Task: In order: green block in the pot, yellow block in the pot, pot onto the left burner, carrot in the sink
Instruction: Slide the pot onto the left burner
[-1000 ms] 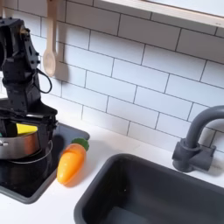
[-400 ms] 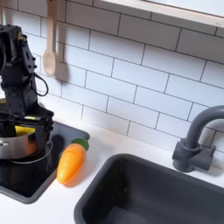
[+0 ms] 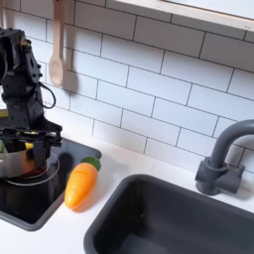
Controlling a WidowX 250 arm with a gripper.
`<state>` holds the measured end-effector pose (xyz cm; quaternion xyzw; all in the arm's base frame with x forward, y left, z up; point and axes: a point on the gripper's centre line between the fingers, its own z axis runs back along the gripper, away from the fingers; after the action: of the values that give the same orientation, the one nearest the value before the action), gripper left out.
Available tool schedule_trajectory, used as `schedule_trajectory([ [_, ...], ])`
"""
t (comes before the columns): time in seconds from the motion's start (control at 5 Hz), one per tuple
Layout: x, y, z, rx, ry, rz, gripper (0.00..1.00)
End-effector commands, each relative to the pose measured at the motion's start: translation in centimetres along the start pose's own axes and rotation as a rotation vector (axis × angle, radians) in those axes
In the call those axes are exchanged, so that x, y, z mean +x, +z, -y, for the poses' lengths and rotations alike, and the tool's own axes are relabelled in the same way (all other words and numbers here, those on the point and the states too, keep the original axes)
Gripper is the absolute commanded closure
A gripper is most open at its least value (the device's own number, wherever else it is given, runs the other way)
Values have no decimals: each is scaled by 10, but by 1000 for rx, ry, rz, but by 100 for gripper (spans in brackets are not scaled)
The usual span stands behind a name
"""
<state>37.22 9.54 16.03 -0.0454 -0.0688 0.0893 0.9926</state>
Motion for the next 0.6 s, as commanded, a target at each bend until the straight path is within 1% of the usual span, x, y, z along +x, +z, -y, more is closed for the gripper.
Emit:
schedule_trajectory([
  [0.0,-1,-3,3,-7,-7,0,100],
  [0.4,0,-2,1,-6,-12,1,100],
])
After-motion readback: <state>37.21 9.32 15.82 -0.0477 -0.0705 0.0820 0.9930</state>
